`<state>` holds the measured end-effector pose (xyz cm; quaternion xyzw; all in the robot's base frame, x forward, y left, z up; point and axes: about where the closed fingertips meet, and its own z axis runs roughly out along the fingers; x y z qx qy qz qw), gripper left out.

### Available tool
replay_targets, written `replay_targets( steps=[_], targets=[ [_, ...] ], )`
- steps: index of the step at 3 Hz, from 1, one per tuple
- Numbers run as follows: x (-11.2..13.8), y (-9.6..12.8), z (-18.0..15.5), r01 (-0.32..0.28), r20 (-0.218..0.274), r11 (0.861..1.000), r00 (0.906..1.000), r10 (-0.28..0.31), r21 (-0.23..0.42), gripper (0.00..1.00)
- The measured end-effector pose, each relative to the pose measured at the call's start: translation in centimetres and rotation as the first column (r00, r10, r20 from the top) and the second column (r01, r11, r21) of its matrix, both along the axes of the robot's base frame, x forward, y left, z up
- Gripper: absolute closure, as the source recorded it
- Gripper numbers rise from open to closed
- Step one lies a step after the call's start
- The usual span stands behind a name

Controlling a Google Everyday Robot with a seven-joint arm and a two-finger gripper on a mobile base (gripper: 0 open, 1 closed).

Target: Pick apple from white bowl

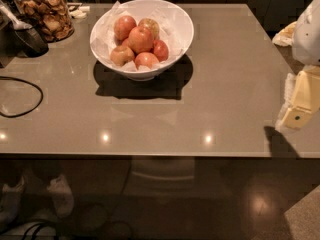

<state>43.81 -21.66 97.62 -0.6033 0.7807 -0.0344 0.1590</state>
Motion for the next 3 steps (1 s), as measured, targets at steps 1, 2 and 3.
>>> replay_targets(
  steps=[1, 2, 3],
  targets=[
    [0.0, 0.0, 0.0, 0.000, 0.000, 1.000, 1.0000, 0.000, 0.000, 0.00],
    [1.9, 1.3, -0.1, -0.010, -0.018, 0.999, 0.9998, 0.009, -0.051, 0.00],
    [3.9, 3.0, -0.5, -0.047, -0.031, 0.994, 0.9985, 0.044, -0.095, 0.00]
  ],
)
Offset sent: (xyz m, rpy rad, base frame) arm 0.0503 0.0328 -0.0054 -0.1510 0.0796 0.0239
